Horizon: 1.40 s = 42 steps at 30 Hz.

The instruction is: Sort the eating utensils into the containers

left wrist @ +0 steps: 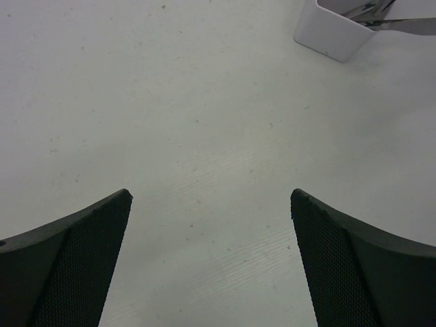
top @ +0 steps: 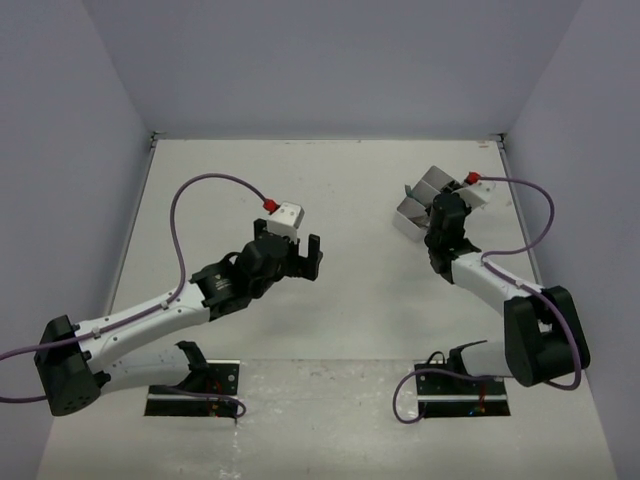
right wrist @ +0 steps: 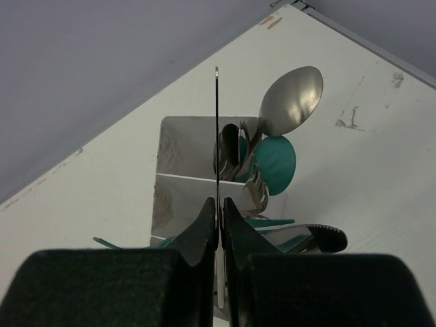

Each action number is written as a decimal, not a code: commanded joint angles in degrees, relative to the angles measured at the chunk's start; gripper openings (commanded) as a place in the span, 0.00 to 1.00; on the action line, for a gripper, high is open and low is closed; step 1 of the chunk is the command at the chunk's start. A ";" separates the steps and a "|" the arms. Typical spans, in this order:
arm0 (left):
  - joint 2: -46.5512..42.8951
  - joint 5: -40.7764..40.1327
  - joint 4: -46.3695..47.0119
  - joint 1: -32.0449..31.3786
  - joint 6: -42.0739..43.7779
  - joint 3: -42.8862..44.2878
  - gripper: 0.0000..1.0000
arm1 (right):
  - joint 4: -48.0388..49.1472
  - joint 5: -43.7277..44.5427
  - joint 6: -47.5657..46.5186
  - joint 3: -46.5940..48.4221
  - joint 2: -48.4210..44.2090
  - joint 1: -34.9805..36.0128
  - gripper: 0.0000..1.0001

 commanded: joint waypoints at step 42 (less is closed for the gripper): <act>-5.87 -4.08 -2.60 17.12 -3.82 -1.06 1.00 | -29.75 -0.27 0.93 -0.08 -41.56 0.07 0.99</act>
